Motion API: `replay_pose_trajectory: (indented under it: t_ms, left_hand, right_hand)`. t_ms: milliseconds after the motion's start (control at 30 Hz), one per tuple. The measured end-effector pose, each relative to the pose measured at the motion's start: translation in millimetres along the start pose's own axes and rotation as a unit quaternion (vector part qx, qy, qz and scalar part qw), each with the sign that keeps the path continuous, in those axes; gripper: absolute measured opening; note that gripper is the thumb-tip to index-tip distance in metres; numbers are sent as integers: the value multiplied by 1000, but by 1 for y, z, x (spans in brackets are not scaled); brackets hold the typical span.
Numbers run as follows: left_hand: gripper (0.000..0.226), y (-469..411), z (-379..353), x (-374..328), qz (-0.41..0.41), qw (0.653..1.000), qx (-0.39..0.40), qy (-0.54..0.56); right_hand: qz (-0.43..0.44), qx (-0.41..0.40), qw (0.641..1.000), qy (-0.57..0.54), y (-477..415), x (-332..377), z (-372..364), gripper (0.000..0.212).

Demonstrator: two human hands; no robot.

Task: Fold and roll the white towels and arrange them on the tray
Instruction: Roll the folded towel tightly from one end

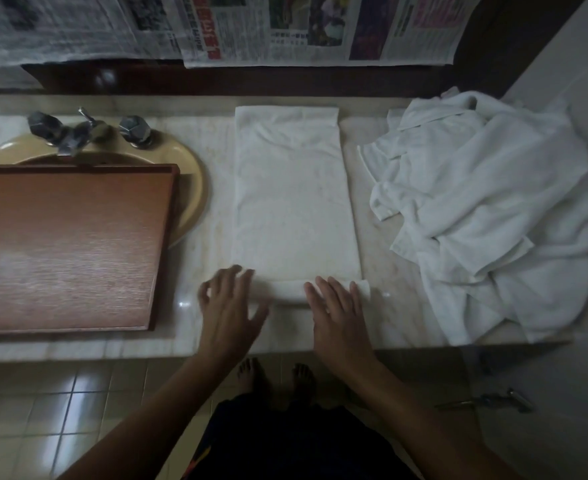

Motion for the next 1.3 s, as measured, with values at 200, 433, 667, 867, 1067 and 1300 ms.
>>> replay_pose_trajectory:
  t_ms: [200,433,667,867,1067,1300]
  left_hand:
    - [79,-2,-32,-12,-154,982,95,-49]
    - [71,-34,-16,24,-196,973,113,-48]
    - [55,-11,-2,37,-197,974,113,27]
    - [47,5,5,49,-168,973,130,91]
    - [39,0,17,52,-58,962,147,222]
    - [55,-11,11,54,33,951,141,274]
  right_hand:
    - [2,46,997,56,-21,-3,5,75]
    - [32,80,993,84,-52,-15,15,77]
    - [59,116,991,-11,-40,-29,26,50]
    - [52,156,984,-64,-27,-38,30,49]
    - [-24,237,962,-133,-37,-44,42,41]
    - [-22,158,983,-87,-45,-39,39,28]
Point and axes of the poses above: each hand's wrist, its own y-axis away from the middle knuckle, its own z-axis out of the back of the hand, x = y × z, the point moved 1 cm from there along -y, towards the middle knuckle, and after that the axes turned 10 degrees about -z, right-handed, at the moved point
